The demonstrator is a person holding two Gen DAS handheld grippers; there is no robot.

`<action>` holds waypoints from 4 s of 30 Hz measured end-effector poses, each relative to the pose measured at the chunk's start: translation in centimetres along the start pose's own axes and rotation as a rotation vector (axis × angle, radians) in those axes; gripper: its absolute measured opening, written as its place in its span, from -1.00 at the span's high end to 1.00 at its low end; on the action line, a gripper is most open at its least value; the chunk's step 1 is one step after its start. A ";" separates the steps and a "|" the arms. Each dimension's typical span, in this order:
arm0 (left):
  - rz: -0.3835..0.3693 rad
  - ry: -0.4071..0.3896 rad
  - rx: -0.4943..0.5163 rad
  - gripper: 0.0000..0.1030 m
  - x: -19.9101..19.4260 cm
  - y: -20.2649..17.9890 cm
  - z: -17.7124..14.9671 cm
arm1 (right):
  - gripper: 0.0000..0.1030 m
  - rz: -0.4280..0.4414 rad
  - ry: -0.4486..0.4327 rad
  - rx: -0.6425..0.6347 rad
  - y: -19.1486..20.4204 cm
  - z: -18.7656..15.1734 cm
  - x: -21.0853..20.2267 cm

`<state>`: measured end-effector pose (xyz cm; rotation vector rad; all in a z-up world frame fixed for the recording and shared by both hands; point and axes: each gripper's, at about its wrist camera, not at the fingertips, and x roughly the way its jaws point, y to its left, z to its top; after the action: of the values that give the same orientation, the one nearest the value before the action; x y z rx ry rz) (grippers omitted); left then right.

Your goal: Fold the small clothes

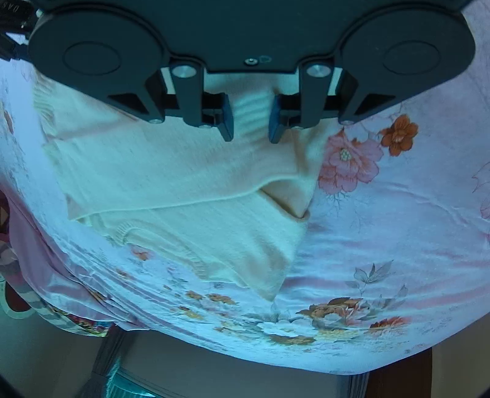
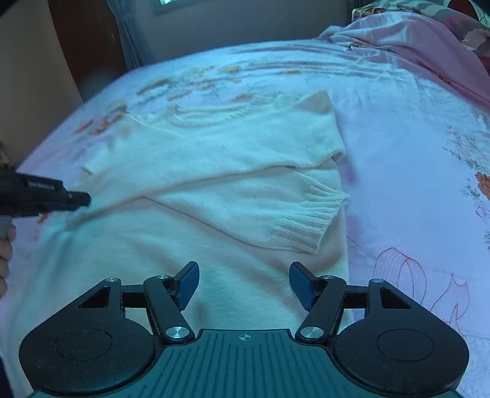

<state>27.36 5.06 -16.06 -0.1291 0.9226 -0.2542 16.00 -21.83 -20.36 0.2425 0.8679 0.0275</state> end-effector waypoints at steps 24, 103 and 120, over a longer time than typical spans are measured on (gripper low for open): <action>0.069 0.014 0.152 0.38 -8.6 -0.6 -11.1 | -0.26 -0.065 0.004 -0.037 0.1 -9.5 -7.9; 0.073 -0.018 0.148 0.58 -7.3 3.5 -1.8 | -0.68 0.043 -0.134 0.293 -6.5 2.4 -6.8; 0.085 0.010 0.232 0.58 -3.8 0.3 -2.2 | -0.68 -0.012 -0.069 0.196 -4.6 -0.2 -5.6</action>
<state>23.46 6.41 -14.46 0.1247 0.9000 -0.2812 11.85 -26.91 -17.28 0.4194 0.8042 -0.0775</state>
